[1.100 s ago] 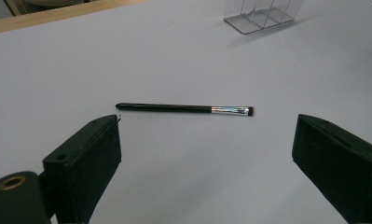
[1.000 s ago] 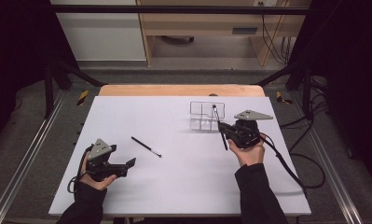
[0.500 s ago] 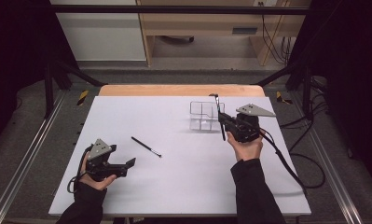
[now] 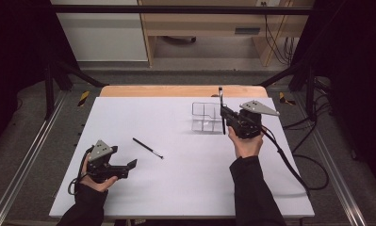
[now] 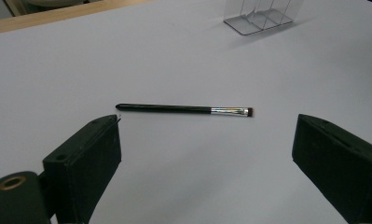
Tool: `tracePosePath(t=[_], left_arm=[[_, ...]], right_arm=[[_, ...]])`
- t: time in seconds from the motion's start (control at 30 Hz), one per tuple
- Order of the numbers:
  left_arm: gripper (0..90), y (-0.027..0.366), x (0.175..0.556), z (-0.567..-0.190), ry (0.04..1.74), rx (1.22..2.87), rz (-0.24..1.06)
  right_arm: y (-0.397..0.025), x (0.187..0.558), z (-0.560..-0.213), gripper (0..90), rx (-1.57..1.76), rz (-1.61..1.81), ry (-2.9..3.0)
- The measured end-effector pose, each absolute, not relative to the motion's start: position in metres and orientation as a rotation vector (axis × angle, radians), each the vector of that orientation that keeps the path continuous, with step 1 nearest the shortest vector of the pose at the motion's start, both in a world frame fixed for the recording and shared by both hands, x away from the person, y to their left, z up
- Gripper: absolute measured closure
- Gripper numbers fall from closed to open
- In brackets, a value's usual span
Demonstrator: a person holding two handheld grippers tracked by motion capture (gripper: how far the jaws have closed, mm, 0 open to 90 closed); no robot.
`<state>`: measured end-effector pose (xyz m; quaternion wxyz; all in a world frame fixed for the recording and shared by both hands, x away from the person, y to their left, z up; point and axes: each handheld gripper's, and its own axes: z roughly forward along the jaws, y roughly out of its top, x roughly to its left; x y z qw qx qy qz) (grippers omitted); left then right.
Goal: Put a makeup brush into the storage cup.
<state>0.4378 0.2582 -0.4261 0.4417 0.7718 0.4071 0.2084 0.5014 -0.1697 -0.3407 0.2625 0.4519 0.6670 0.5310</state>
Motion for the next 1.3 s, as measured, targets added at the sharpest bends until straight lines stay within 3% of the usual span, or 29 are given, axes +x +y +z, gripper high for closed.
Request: tracePosePath(t=[1.3], left_arm=[[7.0, 0.259, 0.437, -0.424, 1.001, 1.908, 0.511]], right_arm=[[-0.162, 0.550, -0.343, 84.2, 1.248, 1.470, 1.652]])
